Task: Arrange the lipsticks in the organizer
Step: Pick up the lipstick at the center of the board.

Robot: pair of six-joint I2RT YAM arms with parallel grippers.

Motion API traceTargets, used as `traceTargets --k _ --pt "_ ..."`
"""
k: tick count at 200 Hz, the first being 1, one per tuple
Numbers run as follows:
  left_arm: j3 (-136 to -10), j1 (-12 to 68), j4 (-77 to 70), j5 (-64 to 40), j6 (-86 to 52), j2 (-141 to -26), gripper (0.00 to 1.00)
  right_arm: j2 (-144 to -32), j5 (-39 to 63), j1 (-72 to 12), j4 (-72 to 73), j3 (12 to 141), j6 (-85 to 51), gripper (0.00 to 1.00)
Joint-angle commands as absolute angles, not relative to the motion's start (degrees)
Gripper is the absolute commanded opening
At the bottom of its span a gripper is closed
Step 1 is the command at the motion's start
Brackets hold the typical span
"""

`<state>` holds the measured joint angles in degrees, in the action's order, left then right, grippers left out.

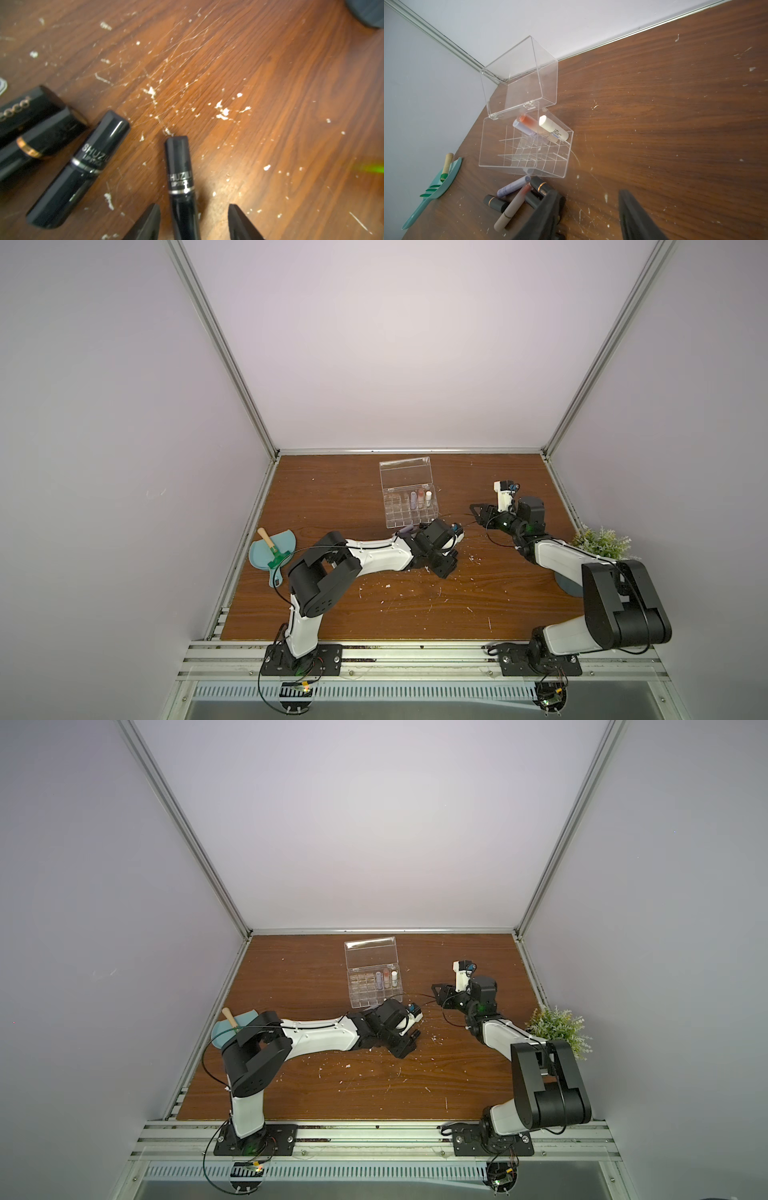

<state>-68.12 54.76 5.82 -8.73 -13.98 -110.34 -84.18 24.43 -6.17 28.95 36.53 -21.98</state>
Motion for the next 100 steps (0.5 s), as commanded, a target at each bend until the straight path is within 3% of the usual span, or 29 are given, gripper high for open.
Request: traceTargets --k 1,100 --pt "-69.45 55.02 8.67 -6.49 -13.89 -111.13 0.54 -83.95 25.97 -5.8 30.37 38.31 -22.5 0.52" --pt "-69.96 55.02 8.14 -6.79 -13.62 -113.73 0.4 -84.57 26.54 -5.72 30.75 38.32 -22.76 0.52"
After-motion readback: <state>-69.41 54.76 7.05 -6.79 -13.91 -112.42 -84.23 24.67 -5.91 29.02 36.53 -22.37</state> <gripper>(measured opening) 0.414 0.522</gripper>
